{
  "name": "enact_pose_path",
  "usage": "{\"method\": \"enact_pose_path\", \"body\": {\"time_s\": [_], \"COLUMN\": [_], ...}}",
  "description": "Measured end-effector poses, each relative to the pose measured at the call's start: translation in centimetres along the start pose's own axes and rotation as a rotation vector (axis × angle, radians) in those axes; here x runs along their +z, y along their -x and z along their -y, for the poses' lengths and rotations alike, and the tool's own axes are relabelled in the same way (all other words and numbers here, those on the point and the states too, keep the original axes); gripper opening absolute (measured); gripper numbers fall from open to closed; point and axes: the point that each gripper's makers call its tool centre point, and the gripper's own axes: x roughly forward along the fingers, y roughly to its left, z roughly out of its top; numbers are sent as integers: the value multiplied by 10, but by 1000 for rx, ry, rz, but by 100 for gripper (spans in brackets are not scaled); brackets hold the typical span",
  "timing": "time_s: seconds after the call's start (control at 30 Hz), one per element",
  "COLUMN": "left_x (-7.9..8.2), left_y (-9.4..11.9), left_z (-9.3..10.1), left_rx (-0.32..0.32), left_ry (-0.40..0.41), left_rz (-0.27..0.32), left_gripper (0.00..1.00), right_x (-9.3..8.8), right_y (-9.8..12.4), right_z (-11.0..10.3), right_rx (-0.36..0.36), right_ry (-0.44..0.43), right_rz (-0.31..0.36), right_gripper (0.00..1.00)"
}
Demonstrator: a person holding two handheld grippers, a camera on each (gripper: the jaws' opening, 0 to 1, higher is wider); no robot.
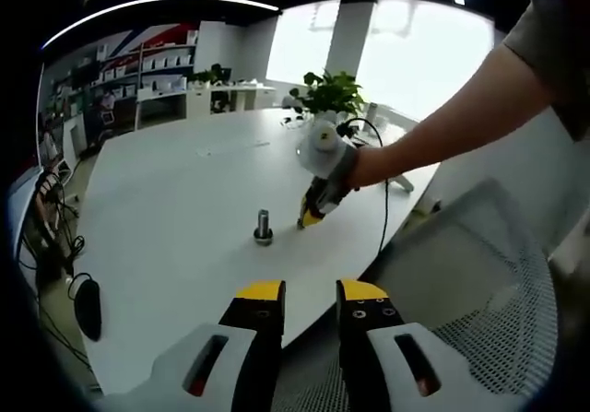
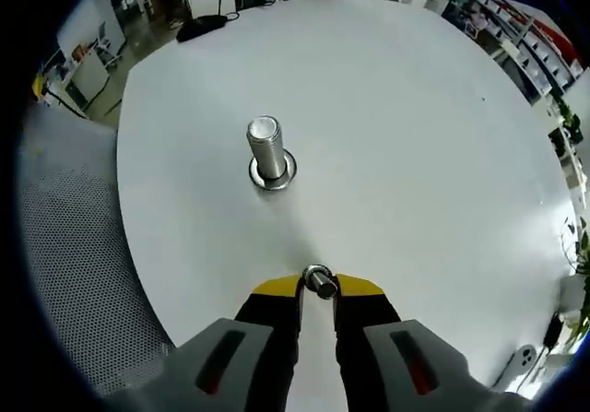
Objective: Place the washer onto the threaded stud by aligning its center hole with the stud, sliding it down to the base, and recovering from edge contact or off-axis alignment until the washer reaches the visible bottom stop.
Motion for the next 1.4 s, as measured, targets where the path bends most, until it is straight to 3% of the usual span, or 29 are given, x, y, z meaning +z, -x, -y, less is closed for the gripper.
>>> {"method": "enact_pose_path", "body": {"time_s": [0.37, 0.53, 0.73, 1.0, 1.17, 1.4], "left_x": [-1, -2, -2, 2, 4, 6], "left_y": [0, -1, 0, 2, 2, 3], "left_z": [0, 0, -2, -3, -4, -6], "left_rx": [2, 1, 9, 15, 22, 35], "left_ry": [0, 1, 5, 6, 9, 20], "left_rz": [-4, -14, -8, 12, 24, 35], "left_gripper": [20, 20, 20, 21, 22, 23], "right_x": [-9, -19, -32, -25, -38, -55], "right_y": [6, 18, 47, 101, 132, 170], "right_z": [-2, -2, -6, -6, -10, -17], "right_rx": [-10, -27, -64, -93, -118, -124], "right_ry": [-29, -90, -145, -248, -242, -308], "right_rz": [11, 55, 132, 318, 351, 447], "right_gripper": [20, 23, 24, 26, 27, 29]}}
